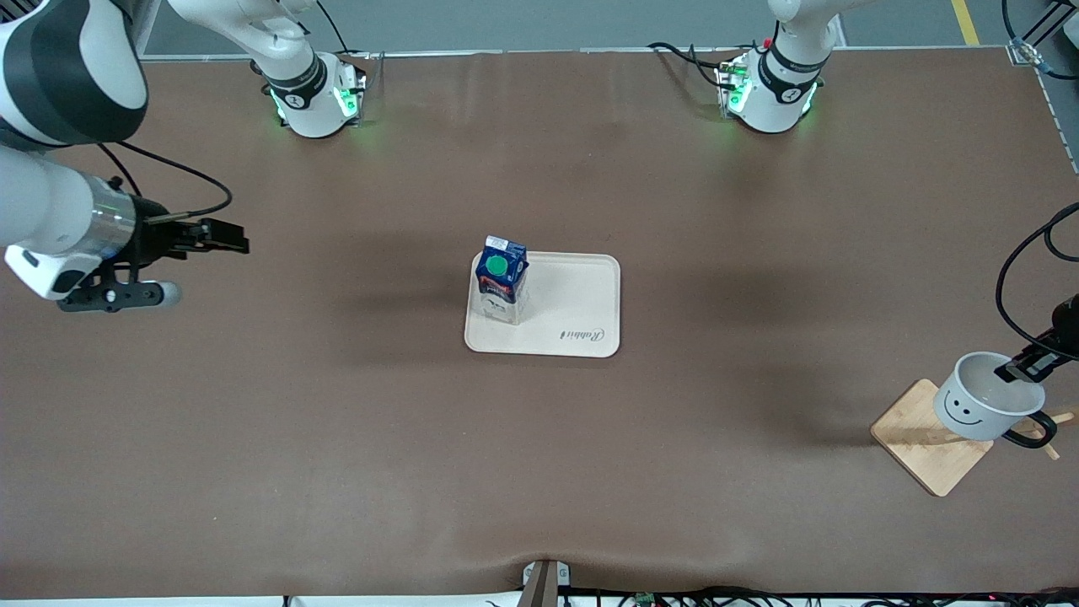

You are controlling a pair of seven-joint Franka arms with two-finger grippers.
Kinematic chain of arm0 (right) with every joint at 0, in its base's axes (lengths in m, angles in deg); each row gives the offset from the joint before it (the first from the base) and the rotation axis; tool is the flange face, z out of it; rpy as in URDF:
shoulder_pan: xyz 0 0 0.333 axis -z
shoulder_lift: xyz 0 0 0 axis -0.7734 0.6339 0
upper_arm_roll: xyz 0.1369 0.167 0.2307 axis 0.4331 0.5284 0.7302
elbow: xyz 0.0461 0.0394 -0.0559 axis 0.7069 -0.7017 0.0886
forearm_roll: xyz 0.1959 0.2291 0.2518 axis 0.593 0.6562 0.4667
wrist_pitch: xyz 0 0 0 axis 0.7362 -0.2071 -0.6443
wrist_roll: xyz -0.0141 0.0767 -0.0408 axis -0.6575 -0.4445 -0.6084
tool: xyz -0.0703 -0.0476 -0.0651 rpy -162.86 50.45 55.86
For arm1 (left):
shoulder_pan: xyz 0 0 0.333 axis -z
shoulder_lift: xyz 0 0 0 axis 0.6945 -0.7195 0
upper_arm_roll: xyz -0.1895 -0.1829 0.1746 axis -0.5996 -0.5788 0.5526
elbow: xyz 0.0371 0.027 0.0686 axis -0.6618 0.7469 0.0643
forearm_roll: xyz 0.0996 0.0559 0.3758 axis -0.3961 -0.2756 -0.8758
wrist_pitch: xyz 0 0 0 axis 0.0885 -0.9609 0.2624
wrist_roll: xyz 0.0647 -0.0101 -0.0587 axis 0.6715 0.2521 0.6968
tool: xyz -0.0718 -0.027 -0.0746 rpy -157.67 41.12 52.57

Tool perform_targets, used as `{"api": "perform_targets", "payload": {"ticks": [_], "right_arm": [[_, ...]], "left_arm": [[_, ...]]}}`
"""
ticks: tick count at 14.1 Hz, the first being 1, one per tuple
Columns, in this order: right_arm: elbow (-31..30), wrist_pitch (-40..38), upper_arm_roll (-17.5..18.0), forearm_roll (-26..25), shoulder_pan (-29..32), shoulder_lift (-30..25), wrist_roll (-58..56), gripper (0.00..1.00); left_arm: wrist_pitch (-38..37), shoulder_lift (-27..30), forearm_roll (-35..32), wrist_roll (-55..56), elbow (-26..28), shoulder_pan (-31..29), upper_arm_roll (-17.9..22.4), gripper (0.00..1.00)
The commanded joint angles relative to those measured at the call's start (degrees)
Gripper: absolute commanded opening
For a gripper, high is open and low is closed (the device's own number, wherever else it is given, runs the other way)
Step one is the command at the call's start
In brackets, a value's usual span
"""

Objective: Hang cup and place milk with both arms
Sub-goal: 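Hang the mug handle on a peg while the right gripper reaches the milk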

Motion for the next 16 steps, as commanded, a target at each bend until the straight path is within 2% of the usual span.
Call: {"api": "perform_targets", "payload": {"ticks": [1, 3, 7, 11, 12, 14, 15, 16], "right_arm": [[0.7, 0.1, -0.3, 3.0, -2.9, 0.9, 7.9, 1.0], [0.1, 1.8, -0.3, 3.2, -6.7, 1.5, 13.1, 1.0], [-3.8, 11.2, -0.3, 3.2, -15.7, 2.3, 27.4, 1.0], [-3.7, 21.1, -0.3, 3.9, -23.9, 7.3, 41.6, 1.0], [-3.7, 23.4, -0.3, 3.9, -25.4, 8.4, 43.9, 1.0], [-3.6, 26.4, -0.3, 3.9, -27.2, 10.0, 47.6, 1.0], [-3.6, 27.1, -0.3, 3.9, -28.0, 10.5, 48.4, 1.0], [-3.6, 27.5, -0.3, 3.9, -28.6, 11.0, 49.1, 1.0]], "left_arm": [[0.1, -0.4, -0.8, -0.3, -1.3, -0.8, -0.4, 0.0], [0.7, -0.7, -0.8, -0.3, -1.2, -2.0, -0.4, 0.0], [1.3, -1.5, -0.7, -2.7, -0.6, -3.6, -0.4, 0.0], [1.3, -2.4, -0.7, -2.7, -0.6, -3.5, -0.4, 0.0], [1.3, -2.4, -0.7, -2.7, -0.7, -3.3, -0.4, 0.22], [1.3, -2.4, -0.8, -3.0, -0.7, -3.0, -0.5, 0.79], [1.2, -2.4, -0.8, -3.0, -0.7, -2.8, -0.5, 1.0], [1.2, -2.3, -0.8, -2.7, -0.9, -2.5, -0.8, 1.0]]}}
